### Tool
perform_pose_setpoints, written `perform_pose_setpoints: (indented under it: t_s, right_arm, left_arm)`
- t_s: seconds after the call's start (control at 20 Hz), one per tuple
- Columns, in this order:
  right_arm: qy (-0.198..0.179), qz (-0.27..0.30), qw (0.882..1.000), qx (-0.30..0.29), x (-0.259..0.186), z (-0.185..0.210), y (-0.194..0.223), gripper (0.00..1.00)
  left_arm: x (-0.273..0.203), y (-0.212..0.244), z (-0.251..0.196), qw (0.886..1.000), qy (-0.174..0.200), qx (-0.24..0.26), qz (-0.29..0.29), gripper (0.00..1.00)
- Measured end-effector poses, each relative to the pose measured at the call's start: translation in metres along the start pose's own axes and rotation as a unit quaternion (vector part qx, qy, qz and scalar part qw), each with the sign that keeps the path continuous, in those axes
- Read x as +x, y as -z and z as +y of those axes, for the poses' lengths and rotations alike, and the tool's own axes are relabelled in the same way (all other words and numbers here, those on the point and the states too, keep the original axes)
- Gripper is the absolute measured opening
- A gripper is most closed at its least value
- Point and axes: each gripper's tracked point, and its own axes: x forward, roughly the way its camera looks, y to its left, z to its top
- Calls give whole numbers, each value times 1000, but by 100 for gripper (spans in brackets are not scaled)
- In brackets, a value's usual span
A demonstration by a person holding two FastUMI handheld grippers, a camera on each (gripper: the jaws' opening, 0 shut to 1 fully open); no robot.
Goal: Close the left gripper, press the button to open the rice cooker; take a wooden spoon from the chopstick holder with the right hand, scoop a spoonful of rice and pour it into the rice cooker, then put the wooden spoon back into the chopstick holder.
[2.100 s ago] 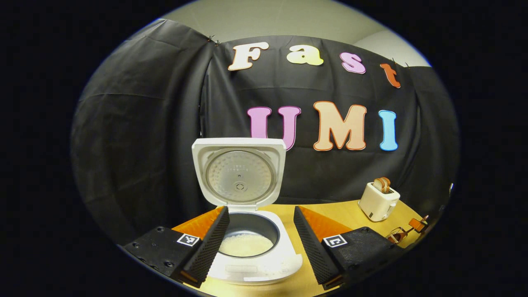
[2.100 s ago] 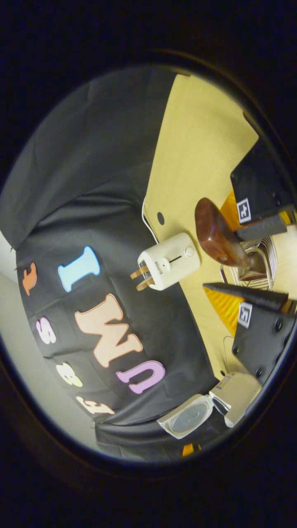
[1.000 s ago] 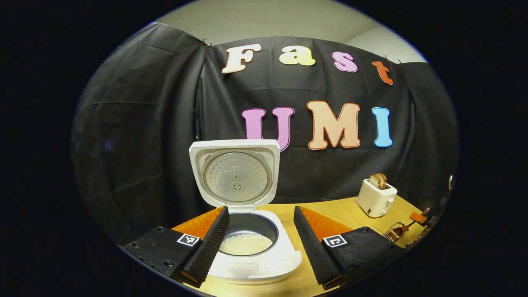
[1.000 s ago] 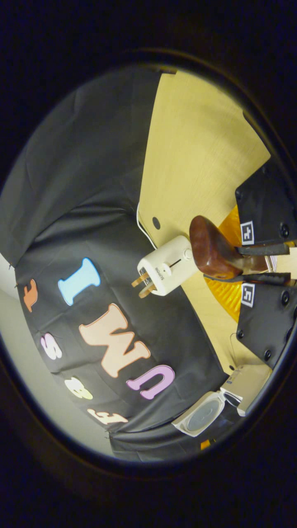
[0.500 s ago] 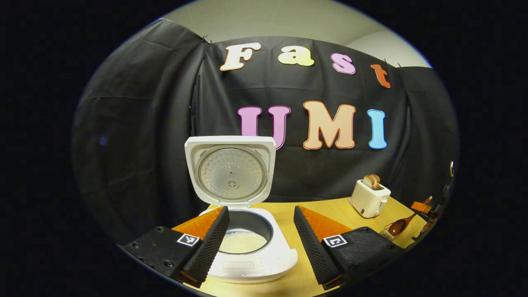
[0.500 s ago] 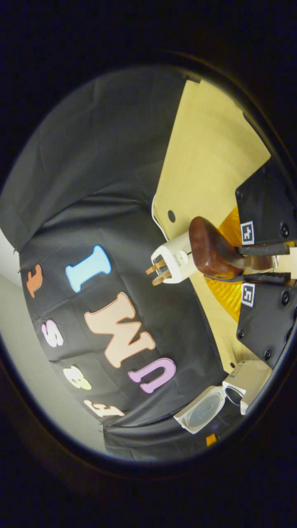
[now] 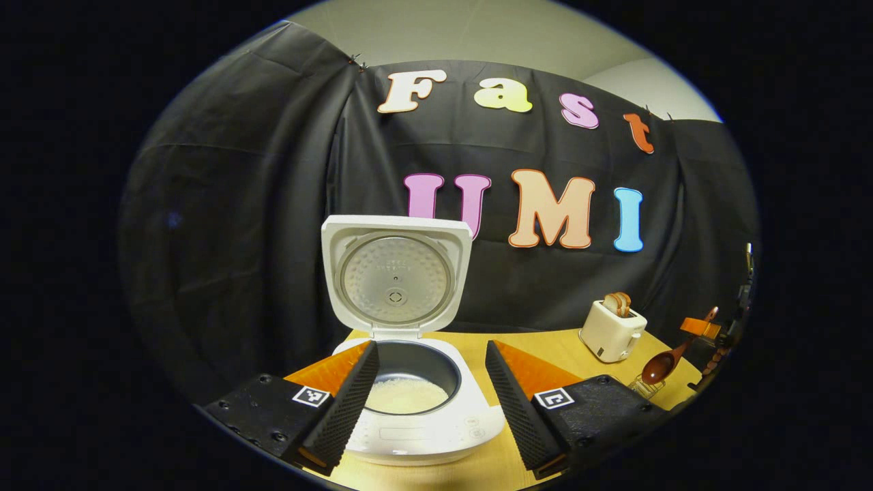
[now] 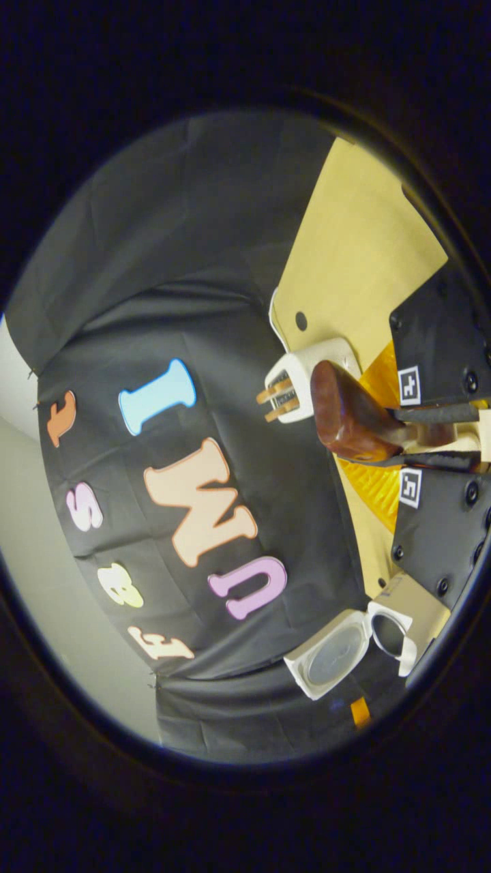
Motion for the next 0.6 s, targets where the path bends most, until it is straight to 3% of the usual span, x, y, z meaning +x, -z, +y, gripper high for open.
perform_pose_setpoints:
  t_s: [0.25,0.6]
  right_arm:
    - [-58,44,997,-3,16,65,43,19]
    - [-65,102,981,-152,26,105,137,19]
  left_arm:
    - [-8,12,17,1000,-4,-15,15,93]
    - [-13,25,34,999,-7,-22,27,93]
